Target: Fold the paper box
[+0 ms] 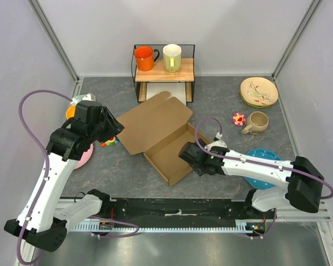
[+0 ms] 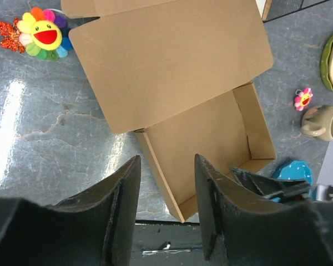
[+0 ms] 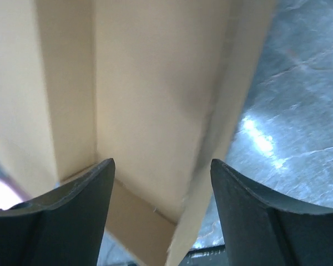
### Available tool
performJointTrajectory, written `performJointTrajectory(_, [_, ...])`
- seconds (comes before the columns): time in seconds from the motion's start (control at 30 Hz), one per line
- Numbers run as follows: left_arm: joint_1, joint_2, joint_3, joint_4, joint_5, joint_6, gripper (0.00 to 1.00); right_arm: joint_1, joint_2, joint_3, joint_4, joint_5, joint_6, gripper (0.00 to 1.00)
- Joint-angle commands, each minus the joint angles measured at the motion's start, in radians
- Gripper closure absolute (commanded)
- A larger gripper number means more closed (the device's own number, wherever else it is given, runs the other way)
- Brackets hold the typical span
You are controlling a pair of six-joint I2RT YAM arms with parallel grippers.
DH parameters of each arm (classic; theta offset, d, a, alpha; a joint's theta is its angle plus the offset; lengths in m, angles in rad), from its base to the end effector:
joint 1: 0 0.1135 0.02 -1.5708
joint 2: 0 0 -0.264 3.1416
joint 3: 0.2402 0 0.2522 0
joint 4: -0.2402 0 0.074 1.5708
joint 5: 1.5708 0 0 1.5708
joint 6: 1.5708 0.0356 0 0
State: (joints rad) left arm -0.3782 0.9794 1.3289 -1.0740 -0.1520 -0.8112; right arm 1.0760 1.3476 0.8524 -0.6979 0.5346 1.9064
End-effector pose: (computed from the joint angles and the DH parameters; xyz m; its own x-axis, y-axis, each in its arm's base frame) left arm 0.1546 -0.0556 0.4005 -0.6124 -0.5279 -0.5884 -0.2678 0.8389 -0.4739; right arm 0.1319 0.2063 0.2101 -0.4854 0.8114 -0.3257 0.6368 0.5834 0.5042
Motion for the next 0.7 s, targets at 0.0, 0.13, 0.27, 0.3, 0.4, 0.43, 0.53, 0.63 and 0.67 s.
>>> performJointTrajectory(0.0, [-0.002, -0.039, -0.04, 0.042, -0.02, -0.016, 0.5, 0.012, -0.033, 0.251, -0.1, 0.044, -0.336, 0.21])
performJointTrajectory(0.13, [-0.001, -0.079, -0.114, 0.071, -0.014, -0.022, 0.5, 0.015, -0.041, 0.465, -0.23, 0.137, -0.678, 0.17])
performJointTrajectory(0.27, [-0.001, -0.13, -0.203, 0.121, 0.057, -0.042, 0.5, -0.042, -0.051, 0.556, -0.224, 0.203, -1.001, 0.09])
performJointTrajectory(0.3, [-0.001, -0.142, -0.244, 0.156, 0.107, -0.037, 0.5, -0.109, -0.029, 0.566, -0.212, 0.193, -1.071, 0.07])
performJointTrajectory(0.4, [-0.001, -0.203, -0.369, 0.283, 0.263, -0.016, 0.49, -0.256, 0.013, 0.526, -0.177, 0.197, -1.225, 0.07])
performJointTrajectory(0.43, [-0.001, -0.221, -0.41, 0.322, 0.297, -0.016, 0.49, -0.278, -0.002, 0.481, -0.114, 0.161, -1.283, 0.08])
performJointTrajectory(0.53, [-0.001, -0.271, -0.558, 0.457, 0.402, -0.051, 0.45, -0.347, -0.054, 0.306, 0.159, 0.079, -1.399, 0.09])
performJointTrajectory(0.63, [-0.001, -0.28, -0.652, 0.554, 0.476, -0.062, 0.39, -0.387, 0.021, 0.286, 0.19, 0.018, -1.446, 0.09])
performJointTrajectory(0.67, [-0.001, -0.271, -0.665, 0.565, 0.489, -0.059, 0.37, -0.389, 0.039, 0.284, 0.207, -0.008, -1.455, 0.09])
